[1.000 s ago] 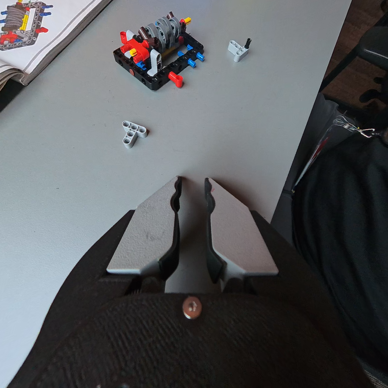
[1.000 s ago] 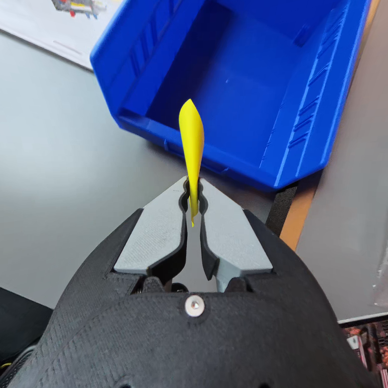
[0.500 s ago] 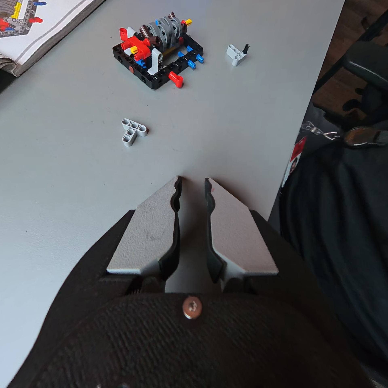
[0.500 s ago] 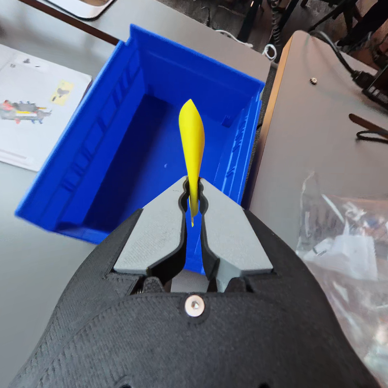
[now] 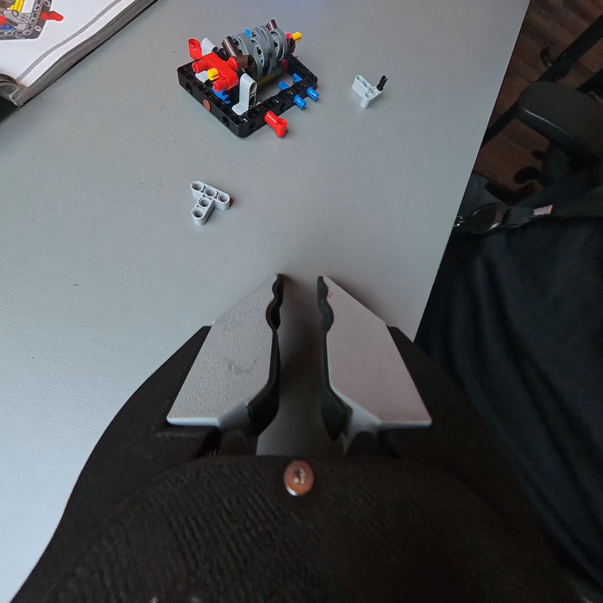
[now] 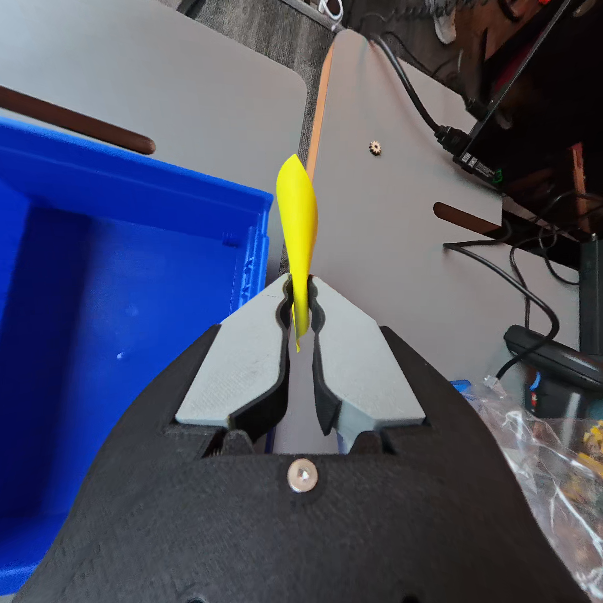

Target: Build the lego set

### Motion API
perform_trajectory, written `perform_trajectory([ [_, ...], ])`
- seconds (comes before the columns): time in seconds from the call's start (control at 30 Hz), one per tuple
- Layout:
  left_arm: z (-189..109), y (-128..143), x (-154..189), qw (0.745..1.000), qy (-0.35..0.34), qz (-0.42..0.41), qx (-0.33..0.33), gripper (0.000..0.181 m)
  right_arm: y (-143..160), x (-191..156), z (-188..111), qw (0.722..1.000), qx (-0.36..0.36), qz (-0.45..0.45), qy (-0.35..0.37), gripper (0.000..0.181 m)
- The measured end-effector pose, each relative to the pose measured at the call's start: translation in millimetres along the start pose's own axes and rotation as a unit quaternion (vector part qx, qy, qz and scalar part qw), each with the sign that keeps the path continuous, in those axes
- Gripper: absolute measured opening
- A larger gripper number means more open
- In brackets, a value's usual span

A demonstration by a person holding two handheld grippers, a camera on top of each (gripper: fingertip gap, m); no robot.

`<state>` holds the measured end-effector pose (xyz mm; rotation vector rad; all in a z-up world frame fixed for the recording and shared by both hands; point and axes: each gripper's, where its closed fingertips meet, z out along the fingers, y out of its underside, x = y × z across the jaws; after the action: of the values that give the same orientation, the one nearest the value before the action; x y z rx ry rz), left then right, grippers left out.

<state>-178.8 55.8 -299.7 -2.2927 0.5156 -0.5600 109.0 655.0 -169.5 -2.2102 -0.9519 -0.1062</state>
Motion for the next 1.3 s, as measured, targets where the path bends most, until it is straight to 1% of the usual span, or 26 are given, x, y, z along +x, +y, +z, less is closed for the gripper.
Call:
perform_trajectory([
  [0.1,0,0,0,1.000,0.000,0.000,0.000,0.018,4,9,14,0.999,-0.023,0.032,-0.012,0.012],
  [0.2,0,0,0,1.000,0.003,-0.005,0.001,0.018,9,18,26,0.998,-0.032,0.048,-0.001,0.017],
  [0.27,0,0,0,1.000,0.006,-0.007,0.001,0.018,19,21,37,0.997,-0.050,0.054,0.004,0.024],
  [0.33,0,0,0,1.000,0.009,-0.009,0.001,0.018,35,19,49,0.994,-0.087,0.061,-0.003,0.032],
  [0.4,0,0,0,1.000,0.012,-0.012,0.001,0.018,49,18,58,0.992,-0.114,0.058,-0.001,0.033],
  [0.47,-1,-1,0,1.000,0.013,-0.014,0.002,0.018,54,16,61,0.992,-0.117,0.051,0.000,0.033],
  [0.53,-1,-1,0,1.000,0.015,-0.015,0.004,0.018,52,15,60,0.994,-0.102,0.049,0.002,0.022],
  [0.6,-1,-1,1,1.000,0.018,-0.017,0.006,0.017,51,16,57,0.994,-0.101,0.041,0.005,0.002],
  [0.73,-3,-3,1,1.000,0.022,-0.019,0.011,0.017,43,23,46,0.995,-0.088,0.030,0.028,0.000],
  [0.87,-3,-3,1,0.999,0.023,-0.019,0.013,0.017,13,27,25,0.998,-0.028,0.043,0.032,0.001],
  [0.93,-3,-3,2,0.999,0.023,-0.018,0.011,0.017,-5,20,16,0.999,0.004,0.044,0.016,0.002],
  [1.03,-2,-2,2,0.999,0.025,-0.019,0.010,0.017,-29,-10,12,0.997,0.048,0.028,-0.047,0.006],
  [1.07,-2,-2,2,0.999,0.026,-0.019,0.010,0.017,-32,-18,14,0.997,0.050,0.016,-0.054,0.007],
  [1.13,-3,-2,2,0.999,0.026,-0.022,0.011,0.017,-33,-25,21,0.998,0.040,-0.009,-0.043,0.002],
  [1.2,-3,-3,1,0.999,0.027,-0.024,0.013,0.017,-32,-23,28,0.999,0.025,-0.016,-0.024,0.003],
  [1.23,-3,-3,1,0.999,0.028,-0.025,0.015,0.016,-31,-23,31,0.999,0.019,-0.011,-0.025,0.007],
  [1.3,-4,-4,1,0.999,0.030,-0.028,0.017,0.016,-23,-12,36,1.000,-0.008,0.006,-0.009,0.005],
])
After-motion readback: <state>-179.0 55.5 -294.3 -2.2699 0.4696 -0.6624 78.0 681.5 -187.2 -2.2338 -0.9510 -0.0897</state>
